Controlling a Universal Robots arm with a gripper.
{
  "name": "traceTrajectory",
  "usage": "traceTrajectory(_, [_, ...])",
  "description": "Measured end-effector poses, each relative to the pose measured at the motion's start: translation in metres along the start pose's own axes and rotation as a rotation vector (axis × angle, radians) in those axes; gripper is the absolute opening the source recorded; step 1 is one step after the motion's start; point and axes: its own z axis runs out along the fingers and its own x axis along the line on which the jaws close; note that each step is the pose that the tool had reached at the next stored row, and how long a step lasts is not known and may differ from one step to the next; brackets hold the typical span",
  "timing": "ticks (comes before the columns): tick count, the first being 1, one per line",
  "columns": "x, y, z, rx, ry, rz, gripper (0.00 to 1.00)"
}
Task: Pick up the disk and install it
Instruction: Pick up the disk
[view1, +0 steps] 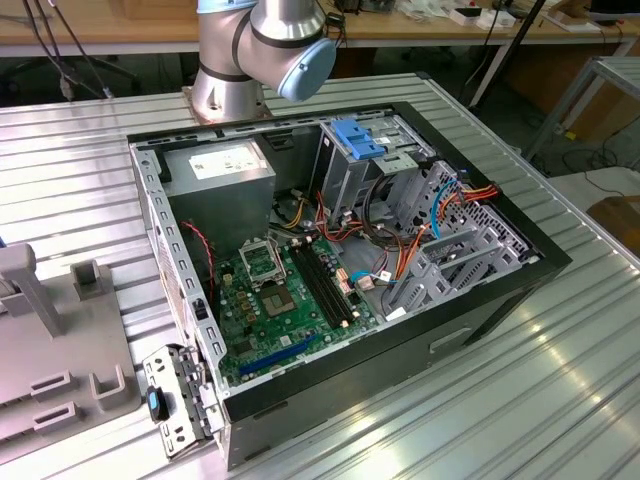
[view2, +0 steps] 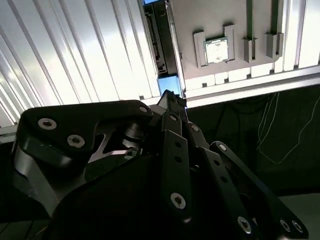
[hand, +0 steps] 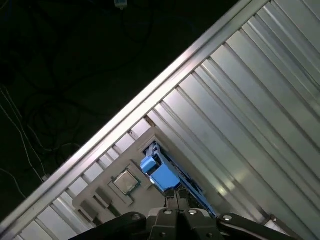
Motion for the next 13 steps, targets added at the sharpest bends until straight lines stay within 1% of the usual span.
traceTrajectory(2, [0.0000, 0.0000, 0.0000, -0.0011, -0.0010, -0.037, 0.11])
traceTrajectory(4, [0.0000, 0.0000, 0.0000, -0.0030, -0.0027, -0.099, 0.11])
traceTrajectory(6, [0.0000, 0.0000, 0.0001, -0.0042, -0.0038, -0.140, 0.11])
traceTrajectory(8, [0.0001, 0.0000, 0.0003, -0.0066, -0.0059, -0.220, 0.11])
traceTrajectory(10, [0.0001, 0.0000, 0.0007, -0.0084, -0.0076, -0.285, 0.11])
traceTrajectory(12, [0.0001, 0.0000, 0.0010, -0.0094, -0.0085, -0.321, 0.11])
traceTrajectory(13, [0.0001, 0.0000, 0.0012, -0.0101, -0.0090, -0.349, 0.11])
